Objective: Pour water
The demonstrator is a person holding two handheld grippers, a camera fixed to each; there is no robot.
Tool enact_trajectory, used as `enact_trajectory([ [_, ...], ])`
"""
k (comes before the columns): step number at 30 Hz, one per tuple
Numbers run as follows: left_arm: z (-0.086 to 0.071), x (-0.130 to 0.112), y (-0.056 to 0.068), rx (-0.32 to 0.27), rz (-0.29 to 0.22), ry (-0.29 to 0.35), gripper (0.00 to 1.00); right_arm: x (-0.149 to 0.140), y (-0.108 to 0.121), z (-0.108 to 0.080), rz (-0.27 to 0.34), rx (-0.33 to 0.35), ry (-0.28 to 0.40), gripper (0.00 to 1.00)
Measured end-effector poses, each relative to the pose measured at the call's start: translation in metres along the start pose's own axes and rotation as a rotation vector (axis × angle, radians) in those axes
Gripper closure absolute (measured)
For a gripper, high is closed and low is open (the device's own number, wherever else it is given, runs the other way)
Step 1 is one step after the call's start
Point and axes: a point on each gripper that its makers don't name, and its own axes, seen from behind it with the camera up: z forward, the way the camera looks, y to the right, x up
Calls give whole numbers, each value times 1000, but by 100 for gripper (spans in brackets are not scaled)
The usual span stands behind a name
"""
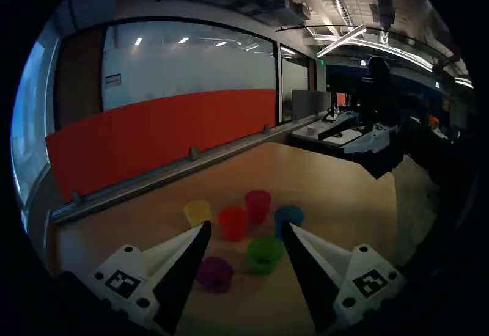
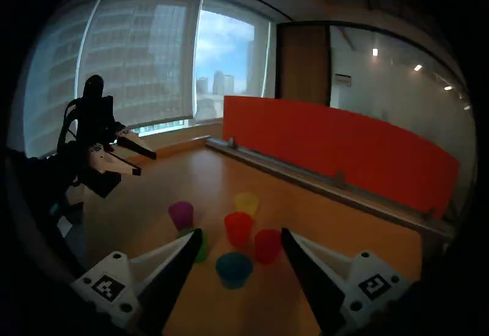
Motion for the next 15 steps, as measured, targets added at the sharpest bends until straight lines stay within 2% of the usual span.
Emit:
enact_trajectory([
  [15, 19, -36, 26, -34, 40, -71, 16, -11, 0, 4, -5, 1, -32, 0],
])
